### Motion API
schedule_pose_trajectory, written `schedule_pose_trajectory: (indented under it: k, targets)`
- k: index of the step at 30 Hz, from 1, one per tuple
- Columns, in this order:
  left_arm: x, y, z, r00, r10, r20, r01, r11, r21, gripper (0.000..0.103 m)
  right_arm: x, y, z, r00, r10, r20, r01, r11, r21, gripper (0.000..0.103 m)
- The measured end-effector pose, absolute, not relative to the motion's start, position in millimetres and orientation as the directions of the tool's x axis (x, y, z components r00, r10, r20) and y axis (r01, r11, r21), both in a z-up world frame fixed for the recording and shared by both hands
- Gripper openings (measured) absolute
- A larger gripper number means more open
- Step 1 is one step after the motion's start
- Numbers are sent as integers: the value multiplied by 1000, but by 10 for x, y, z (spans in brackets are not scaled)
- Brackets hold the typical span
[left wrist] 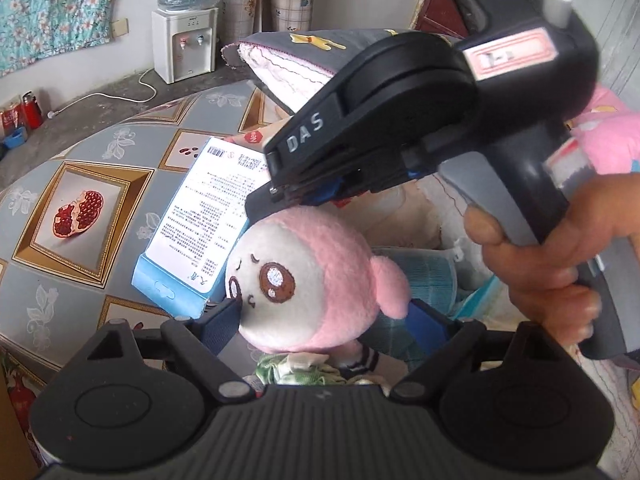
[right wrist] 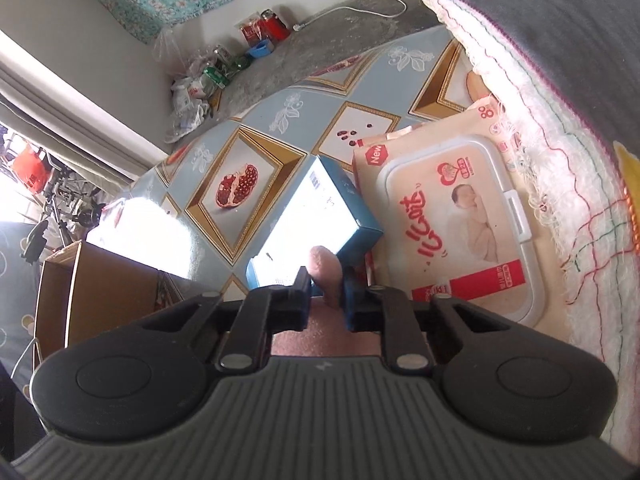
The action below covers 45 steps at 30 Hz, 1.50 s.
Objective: Organize soft objects
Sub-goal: 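Reach the left gripper to the pink plush toy and close on it, then lift the pink plush toy with the left gripper over the box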
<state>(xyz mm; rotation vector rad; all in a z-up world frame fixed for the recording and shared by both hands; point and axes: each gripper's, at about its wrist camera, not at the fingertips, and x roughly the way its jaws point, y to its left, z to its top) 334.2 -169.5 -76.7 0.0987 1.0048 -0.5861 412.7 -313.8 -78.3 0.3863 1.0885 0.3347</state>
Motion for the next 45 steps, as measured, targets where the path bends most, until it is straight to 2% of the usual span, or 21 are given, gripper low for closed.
schedule_pose_trajectory:
  k: [8,15,22,28,32,38,45]
  targets:
    - [3138,-1596,-516,436,-462,-772,518,830,-205,83,3721,-3193,-181,513,493,-703,-152,858,491,6]
    - [2695,-1463,-76,563,-504,-655,529,828,-183,81,3172,-3093,594,604,506,-616,-250,854,456,6]
    - [2231,-1055,347,677,-490,-549,479,860,-177,80,2663,-2611,1277,623,553,-553,-375,832,410,6]
    - [1842,-321,586,769,-391,-506,349,919,-181,80,2443,-1741,1628,555,652,-517,-514,757,404,6]
    - [1663,269,630,816,-283,-504,233,959,-161,80,2448,-958,1715,467,717,-518,-588,689,424,6]
    - [1617,1218,548,816,-112,-566,8,983,-184,80,2681,273,1531,307,777,-550,-607,605,516,6]
    - [2021,2010,264,745,71,-664,-202,972,-122,80,3135,1315,1042,199,801,-564,-556,566,609,6]
